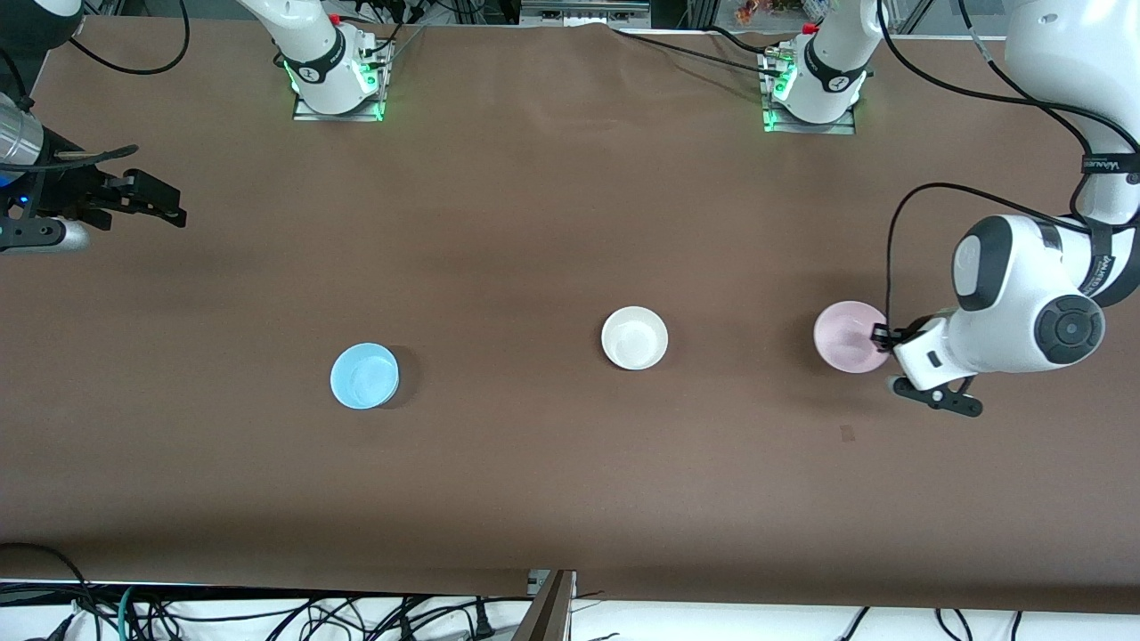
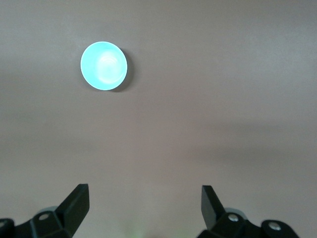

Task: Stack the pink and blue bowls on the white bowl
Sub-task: 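Lift the pink bowl with the left gripper toward the white bowl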

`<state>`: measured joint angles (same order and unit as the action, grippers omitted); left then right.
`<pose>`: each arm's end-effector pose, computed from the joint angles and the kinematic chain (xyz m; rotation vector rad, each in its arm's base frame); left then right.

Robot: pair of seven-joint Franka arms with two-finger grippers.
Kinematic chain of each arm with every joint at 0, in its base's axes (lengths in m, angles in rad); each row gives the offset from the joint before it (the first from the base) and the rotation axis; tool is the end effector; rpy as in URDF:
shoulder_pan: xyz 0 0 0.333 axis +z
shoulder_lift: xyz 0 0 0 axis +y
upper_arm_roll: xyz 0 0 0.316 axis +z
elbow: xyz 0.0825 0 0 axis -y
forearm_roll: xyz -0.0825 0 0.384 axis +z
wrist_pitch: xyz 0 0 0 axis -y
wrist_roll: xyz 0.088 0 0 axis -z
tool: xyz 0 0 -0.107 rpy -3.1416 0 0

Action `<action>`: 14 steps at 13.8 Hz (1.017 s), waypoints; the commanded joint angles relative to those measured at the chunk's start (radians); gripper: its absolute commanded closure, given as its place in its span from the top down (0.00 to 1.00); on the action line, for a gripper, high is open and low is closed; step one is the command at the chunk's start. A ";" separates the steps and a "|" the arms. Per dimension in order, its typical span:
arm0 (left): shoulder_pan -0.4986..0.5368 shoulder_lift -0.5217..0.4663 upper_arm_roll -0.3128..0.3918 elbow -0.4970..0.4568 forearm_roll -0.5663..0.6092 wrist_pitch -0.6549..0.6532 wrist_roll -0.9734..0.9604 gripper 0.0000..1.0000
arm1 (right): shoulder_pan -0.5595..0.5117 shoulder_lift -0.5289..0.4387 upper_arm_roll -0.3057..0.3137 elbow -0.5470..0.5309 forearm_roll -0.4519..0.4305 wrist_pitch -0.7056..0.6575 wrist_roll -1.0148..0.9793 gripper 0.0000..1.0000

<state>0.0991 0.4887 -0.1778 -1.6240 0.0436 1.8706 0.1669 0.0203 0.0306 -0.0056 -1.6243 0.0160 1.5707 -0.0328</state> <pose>0.6517 -0.0353 0.3250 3.0411 -0.3864 -0.3571 0.5603 0.0100 0.5823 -3.1214 -0.0731 0.1313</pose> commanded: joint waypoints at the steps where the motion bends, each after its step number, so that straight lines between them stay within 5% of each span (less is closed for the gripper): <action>1: -0.004 0.019 -0.096 0.053 -0.042 -0.037 -0.090 0.00 | 0.000 0.003 0.000 0.018 0.001 -0.011 0.001 1.00; 4: -0.070 0.073 -0.109 0.098 -0.180 -0.031 -0.158 0.00 | 0.000 0.003 0.000 0.018 0.001 -0.011 0.001 1.00; 9: -0.271 0.154 -0.106 0.099 -0.177 0.117 -0.389 0.00 | -0.003 0.003 -0.007 0.030 0.001 -0.009 0.004 1.00; 14: -0.315 0.203 -0.103 0.095 -0.171 0.231 -0.438 0.00 | -0.003 0.005 -0.005 0.029 0.002 -0.015 0.007 1.00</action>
<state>-0.2017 0.6719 -0.2926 -1.5614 -0.1254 2.0960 -0.2633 0.0189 0.0310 -0.0131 -1.6102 0.0160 1.5698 -0.0328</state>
